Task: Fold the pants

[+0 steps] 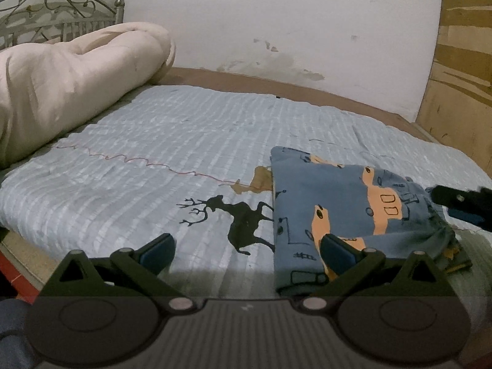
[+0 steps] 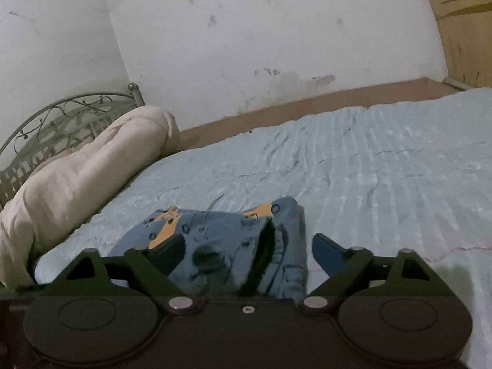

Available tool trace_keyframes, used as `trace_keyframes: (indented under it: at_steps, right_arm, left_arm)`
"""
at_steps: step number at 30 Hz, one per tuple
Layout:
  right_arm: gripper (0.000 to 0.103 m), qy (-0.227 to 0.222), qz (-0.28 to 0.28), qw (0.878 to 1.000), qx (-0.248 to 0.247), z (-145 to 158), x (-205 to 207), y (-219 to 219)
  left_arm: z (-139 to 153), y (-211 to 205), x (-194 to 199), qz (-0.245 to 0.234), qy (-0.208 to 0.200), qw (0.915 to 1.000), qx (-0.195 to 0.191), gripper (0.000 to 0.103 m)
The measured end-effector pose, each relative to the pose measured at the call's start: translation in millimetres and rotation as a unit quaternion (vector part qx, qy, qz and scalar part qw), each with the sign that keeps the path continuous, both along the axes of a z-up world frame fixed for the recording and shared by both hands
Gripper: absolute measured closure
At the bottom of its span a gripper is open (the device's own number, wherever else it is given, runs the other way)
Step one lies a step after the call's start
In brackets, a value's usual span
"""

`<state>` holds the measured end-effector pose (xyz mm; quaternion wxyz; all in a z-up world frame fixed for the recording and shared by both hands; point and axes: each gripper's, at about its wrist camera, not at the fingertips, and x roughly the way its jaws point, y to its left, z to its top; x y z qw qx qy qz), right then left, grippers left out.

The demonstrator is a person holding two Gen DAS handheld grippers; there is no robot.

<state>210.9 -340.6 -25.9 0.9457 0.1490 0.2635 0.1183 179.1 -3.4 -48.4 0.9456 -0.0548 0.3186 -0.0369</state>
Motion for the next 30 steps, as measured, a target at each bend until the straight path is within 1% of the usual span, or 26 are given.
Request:
trace_keyframes:
  at_steps: [2, 3, 4, 5, 6, 8, 10, 12, 14, 15, 16, 17, 20, 24, 27, 30]
  right_arm:
    - [0.032, 0.012, -0.005, 1.0, 0.0, -1, 10, 2]
    - [0.036, 0.019, -0.006, 1.0, -0.002, -2, 14, 3]
    - [0.046, 0.023, -0.008, 1.0, -0.005, -4, 16, 6]
    - [0.051, 0.024, -0.009, 1.0, -0.008, -5, 16, 9]
    - [0.052, 0.025, -0.01, 1.0, -0.014, -6, 16, 13]
    - [0.058, 0.02, -0.014, 0.999, -0.027, -5, 10, 18]
    - [0.062, 0.014, -0.017, 0.999, -0.034, -5, 4, 20]
    - [0.069, 0.011, -0.012, 0.999, -0.046, -6, 1, 23]
    - [0.087, 0.004, -0.008, 0.998, -0.066, -5, 1, 27]
    - [0.087, -0.001, -0.007, 0.997, -0.075, -5, -1, 28]
    - [0.09, -0.006, -0.006, 0.997, -0.082, -3, -2, 29]
    - [0.095, -0.011, -0.009, 0.996, -0.086, 0, -4, 28]
    - [0.096, -0.025, -0.029, 0.995, -0.091, 7, -9, 23]
    - [0.096, -0.027, -0.044, 0.995, -0.089, 11, -11, 15]
    - [0.094, -0.009, -0.045, 0.995, -0.086, 3, -10, 13]
    - [0.088, 0.007, -0.05, 0.995, -0.085, -8, -12, 14]
  left_arm:
    - [0, 0, 0, 0.0, 0.0, 1.0, -0.001, 0.001]
    - [0, 0, 0, 0.0, 0.0, 1.0, -0.002, 0.001]
    - [1, 1, -1, -0.001, 0.001, 1.0, -0.002, 0.001]
    - [1, 0, -1, -0.001, 0.001, 1.0, -0.002, 0.001]
    - [1, 0, -1, 0.0, 0.001, 1.0, -0.002, 0.001]
    - [1, 0, -1, 0.0, 0.001, 1.0, -0.002, 0.001]
    - [1, 0, -1, 0.0, 0.001, 1.0, -0.001, 0.001]
    - [1, -1, -1, 0.001, 0.001, 1.0, 0.001, 0.001]
    - [2, -2, -1, -0.001, 0.003, 1.0, 0.001, 0.001]
    - [3, -2, -1, -0.002, 0.004, 1.0, -0.001, 0.001]
    - [5, -2, -2, -0.003, 0.005, 1.0, -0.003, 0.001]
    - [6, -2, -2, -0.005, 0.006, 1.0, -0.005, 0.001]
    - [11, -4, -3, -0.014, 0.009, 0.9998, -0.01, 0.001]
    - [15, -8, -4, -0.021, 0.003, 0.9997, -0.01, 0.001]
    - [9, -9, -3, -0.019, 0.015, 0.9997, -0.006, 0.001]
    - [7, -9, -4, -0.02, 0.018, 0.9996, -0.001, 0.001]
